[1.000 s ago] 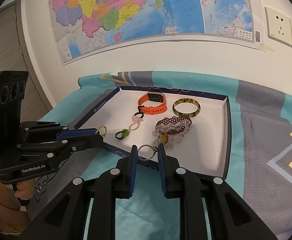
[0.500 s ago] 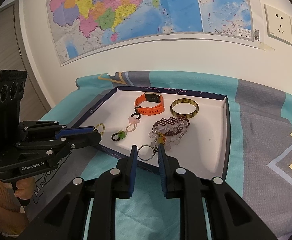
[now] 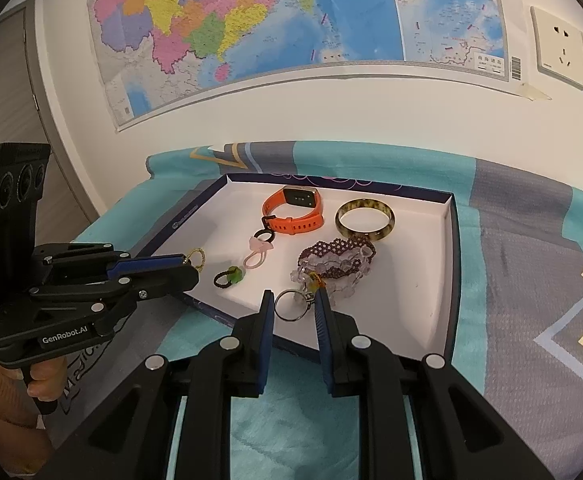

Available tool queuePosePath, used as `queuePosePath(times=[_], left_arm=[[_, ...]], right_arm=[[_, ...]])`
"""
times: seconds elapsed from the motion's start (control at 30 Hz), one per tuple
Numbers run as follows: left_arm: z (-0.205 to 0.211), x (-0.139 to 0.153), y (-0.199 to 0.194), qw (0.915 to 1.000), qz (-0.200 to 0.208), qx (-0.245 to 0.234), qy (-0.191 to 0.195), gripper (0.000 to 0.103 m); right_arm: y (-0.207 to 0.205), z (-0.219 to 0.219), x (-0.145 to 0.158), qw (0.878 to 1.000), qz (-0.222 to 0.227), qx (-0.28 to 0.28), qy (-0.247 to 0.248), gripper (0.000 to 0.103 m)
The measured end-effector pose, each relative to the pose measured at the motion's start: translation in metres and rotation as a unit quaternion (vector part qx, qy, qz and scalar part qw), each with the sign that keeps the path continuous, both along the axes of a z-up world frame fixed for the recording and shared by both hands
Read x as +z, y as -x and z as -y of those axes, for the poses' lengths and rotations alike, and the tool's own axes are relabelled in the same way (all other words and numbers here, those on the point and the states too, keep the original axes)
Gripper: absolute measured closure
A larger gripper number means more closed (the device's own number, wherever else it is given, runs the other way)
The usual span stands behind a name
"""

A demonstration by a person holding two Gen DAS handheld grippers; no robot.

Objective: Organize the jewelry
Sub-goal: 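Carry the silver ring with the right gripper while the left gripper carries the gold pin into the box, then open both grippers to drop the silver ring and gold pin in the box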

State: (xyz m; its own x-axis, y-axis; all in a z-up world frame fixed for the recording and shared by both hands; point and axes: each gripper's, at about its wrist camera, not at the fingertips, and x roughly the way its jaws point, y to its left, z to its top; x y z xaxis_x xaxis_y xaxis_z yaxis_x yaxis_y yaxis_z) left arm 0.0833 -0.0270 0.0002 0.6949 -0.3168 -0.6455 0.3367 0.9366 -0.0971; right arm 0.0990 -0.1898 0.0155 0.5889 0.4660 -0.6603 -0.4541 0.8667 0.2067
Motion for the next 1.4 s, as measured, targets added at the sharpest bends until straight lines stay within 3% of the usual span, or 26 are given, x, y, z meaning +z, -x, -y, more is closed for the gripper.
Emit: queuePosePath(times=[1.4], left_arm=[[-0.001,-0.013,-0.026,0.9996,-0.021,0.014,-0.01,0.09]], right_arm=[[-0.021,-0.006,-0.009,1.0,-0.018,0.002,0.01,0.084]])
